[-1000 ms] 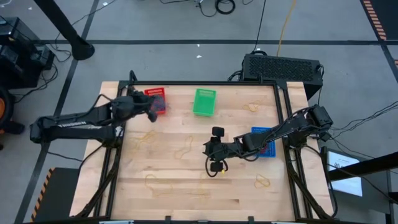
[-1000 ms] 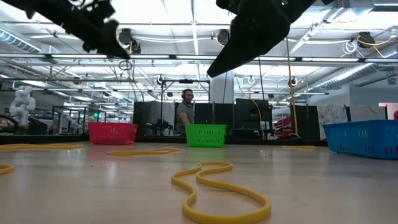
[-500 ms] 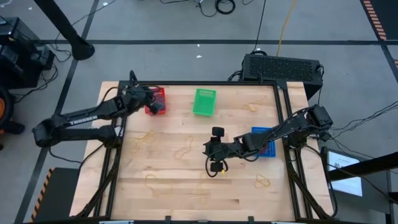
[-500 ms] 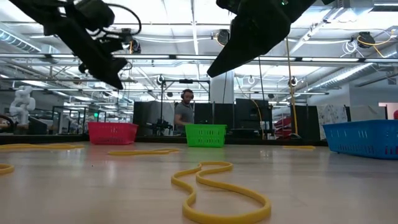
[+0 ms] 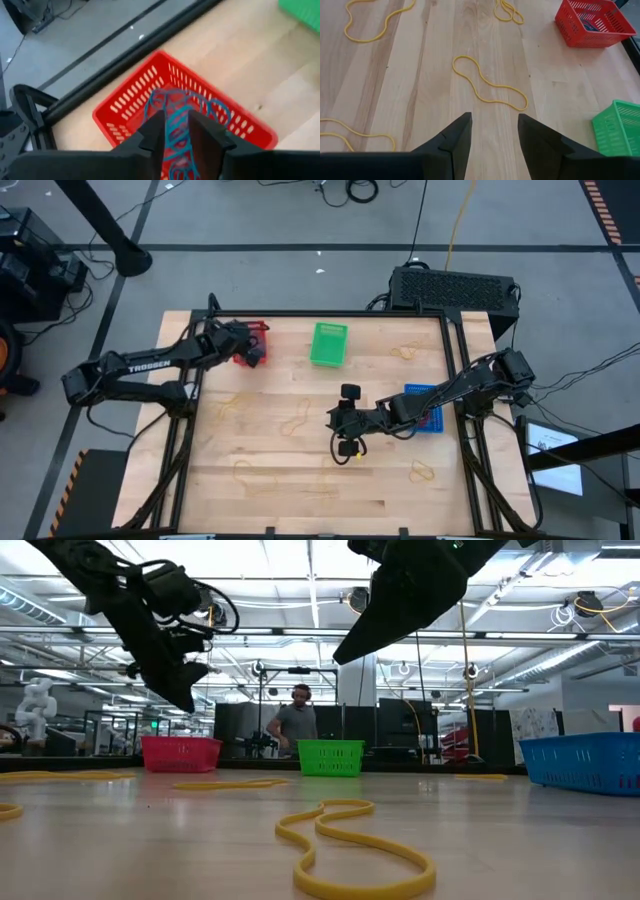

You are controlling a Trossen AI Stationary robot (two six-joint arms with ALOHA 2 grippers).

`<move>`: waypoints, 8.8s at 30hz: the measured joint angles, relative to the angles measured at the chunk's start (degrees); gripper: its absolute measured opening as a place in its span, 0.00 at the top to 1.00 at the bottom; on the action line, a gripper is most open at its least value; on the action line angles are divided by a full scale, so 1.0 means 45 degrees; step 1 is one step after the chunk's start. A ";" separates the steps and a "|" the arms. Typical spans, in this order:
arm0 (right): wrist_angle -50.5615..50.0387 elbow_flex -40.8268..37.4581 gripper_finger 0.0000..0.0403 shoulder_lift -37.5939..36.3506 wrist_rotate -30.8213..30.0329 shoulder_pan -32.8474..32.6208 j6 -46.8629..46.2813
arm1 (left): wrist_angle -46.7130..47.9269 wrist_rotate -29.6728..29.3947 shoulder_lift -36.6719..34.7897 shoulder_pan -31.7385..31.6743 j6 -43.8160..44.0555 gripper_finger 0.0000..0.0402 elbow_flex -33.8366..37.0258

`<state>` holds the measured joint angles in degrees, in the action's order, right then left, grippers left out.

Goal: Sort rubber bands into baskets
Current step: Put the blue rubber band into the red bin, then put the yellow rubber band into the green bin

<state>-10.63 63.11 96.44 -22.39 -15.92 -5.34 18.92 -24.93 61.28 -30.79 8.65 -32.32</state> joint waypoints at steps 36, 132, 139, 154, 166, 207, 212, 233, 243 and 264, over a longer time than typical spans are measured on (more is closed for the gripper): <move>-0.0340 -0.0005 0.62 0.0005 0.0049 0.0034 -0.0334 | -0.4651 0.6602 0.1252 0.8670 0.2260 0.73 0.0323; -0.6349 0.0000 0.62 -0.1363 -0.0350 -0.0821 -0.3993 | -0.5382 0.0262 0.8692 1.0182 0.4677 0.73 -0.0962; -0.6349 0.0000 0.62 -0.1360 -0.0350 -0.0821 -0.3993 | -0.5334 0.0441 0.8648 0.9810 0.4277 0.98 -0.1032; -0.6325 0.0000 0.62 -0.1360 -0.0355 -0.0821 -0.3895 | -0.5168 -0.0381 0.5454 0.8103 -0.0142 1.00 -0.2598; -0.6121 -0.0001 0.62 -0.1350 -0.0355 -0.0821 -0.3614 | -0.5182 0.1620 0.4679 0.4661 -0.2343 1.00 -0.4658; -0.6074 0.0000 0.62 -0.1350 -0.0346 -0.0791 -0.3058 | -0.2460 0.5591 0.6104 0.2059 -0.1653 0.70 -0.5421; -0.6071 0.0000 0.62 -0.1350 -0.0345 -0.0793 -0.3118 | 0.3048 0.7449 0.4115 0.3144 -0.1302 0.70 -0.5425; -0.5049 0.0000 0.62 -0.1355 -0.0350 -0.0792 -0.3661 | 0.7804 0.1961 0.1596 0.7884 0.5314 0.70 -0.0311; -0.4984 0.0000 0.62 -0.1355 -0.0348 -0.0792 -0.3565 | 0.6299 0.1746 0.1591 0.7669 0.6318 0.70 0.0027; -0.4979 0.0000 0.62 -0.1355 -0.0345 -0.0794 -0.3565 | 0.6112 0.2287 0.4117 0.5780 0.5518 0.70 -0.0041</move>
<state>-33.04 63.11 90.35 -23.94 -19.50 -21.39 46.42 -14.64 79.81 -4.78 33.48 -32.50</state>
